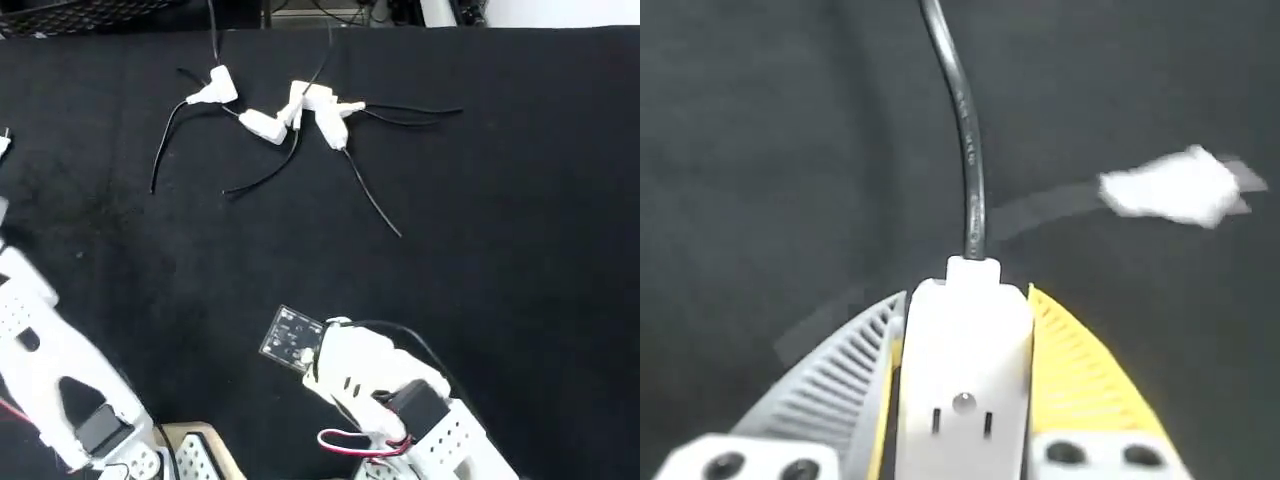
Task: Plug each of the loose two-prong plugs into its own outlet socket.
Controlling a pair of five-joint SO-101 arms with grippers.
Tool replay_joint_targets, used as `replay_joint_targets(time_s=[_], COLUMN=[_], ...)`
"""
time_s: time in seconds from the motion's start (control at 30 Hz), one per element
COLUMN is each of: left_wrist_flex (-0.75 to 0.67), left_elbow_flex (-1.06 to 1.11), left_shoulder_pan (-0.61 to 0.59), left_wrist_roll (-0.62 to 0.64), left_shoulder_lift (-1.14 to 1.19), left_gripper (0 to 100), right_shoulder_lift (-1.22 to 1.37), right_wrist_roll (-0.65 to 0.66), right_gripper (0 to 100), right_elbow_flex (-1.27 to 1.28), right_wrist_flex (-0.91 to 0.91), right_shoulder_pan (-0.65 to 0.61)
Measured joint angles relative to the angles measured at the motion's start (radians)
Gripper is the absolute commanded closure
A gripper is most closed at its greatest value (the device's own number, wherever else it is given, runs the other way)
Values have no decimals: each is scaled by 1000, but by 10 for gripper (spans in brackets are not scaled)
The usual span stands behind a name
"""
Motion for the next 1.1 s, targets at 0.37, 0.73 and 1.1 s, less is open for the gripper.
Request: replay_joint_targets(time_s=[0.37, 0.73, 1.1], left_wrist_flex=[89, 89, 89], left_elbow_flex=[0, 0, 239], left_shoulder_pan=[327, 740, 990], left_wrist_roll=[-5, -5, 2], left_shoulder_lift=[-198, -301, -489], left_gripper=[972, 971, 971], right_shoulder_lift=[-34, -37, -37], right_wrist_roll=[-3, -3, -3], right_gripper=[986, 986, 986], right_elbow_flex=[0, -2, -2], right_wrist_flex=[-31, -336, -638], right_shoulder_pan=[-2, 32, 97])
